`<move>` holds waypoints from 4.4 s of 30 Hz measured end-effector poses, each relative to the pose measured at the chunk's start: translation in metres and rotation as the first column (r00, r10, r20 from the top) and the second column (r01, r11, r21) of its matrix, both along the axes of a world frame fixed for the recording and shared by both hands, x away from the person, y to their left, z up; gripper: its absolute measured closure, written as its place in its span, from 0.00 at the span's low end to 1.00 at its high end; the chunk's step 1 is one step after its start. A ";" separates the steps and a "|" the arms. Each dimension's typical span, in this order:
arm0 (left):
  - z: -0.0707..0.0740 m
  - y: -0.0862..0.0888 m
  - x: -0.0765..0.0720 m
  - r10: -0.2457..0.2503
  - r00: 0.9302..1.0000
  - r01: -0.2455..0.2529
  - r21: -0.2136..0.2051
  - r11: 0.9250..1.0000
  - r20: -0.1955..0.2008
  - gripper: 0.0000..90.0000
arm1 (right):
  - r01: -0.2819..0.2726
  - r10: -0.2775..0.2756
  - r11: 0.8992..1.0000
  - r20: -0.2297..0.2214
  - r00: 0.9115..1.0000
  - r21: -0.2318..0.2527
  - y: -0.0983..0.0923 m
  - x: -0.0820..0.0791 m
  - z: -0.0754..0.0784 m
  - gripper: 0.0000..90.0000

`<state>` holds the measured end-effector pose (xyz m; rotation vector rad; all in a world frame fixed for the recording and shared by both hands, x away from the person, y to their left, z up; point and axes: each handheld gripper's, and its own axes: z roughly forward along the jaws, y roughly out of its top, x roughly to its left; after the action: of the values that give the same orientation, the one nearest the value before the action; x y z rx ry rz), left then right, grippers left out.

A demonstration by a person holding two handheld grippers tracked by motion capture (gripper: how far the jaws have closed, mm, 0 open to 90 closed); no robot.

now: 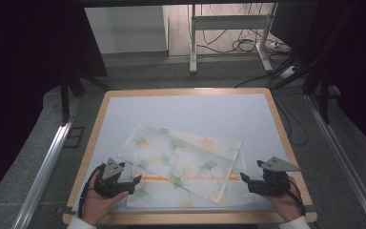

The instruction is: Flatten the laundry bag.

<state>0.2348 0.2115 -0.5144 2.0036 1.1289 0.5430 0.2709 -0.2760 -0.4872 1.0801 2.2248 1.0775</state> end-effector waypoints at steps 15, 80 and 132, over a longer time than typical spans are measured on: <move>0.000 0.001 -0.001 -0.023 1.000 0.023 0.002 1.000 -0.006 0.25 | -0.035 0.034 0.999 -0.023 0.999 -0.004 0.005 0.000 -0.001 0.26; -0.002 -0.004 -0.002 -0.062 0.998 0.063 0.004 0.998 -0.030 0.25 | -0.353 0.341 0.929 -0.114 0.933 -0.108 0.146 0.010 0.009 0.29; -0.005 -0.004 -0.001 -0.076 0.996 0.077 0.028 0.997 -0.041 0.25 | -0.397 0.338 0.882 -0.248 0.908 -0.253 0.188 0.018 -0.026 0.74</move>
<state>0.2343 0.2072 -0.5198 2.0823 1.0686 0.4850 0.2891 -0.0880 -0.5137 0.6711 2.7249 0.7558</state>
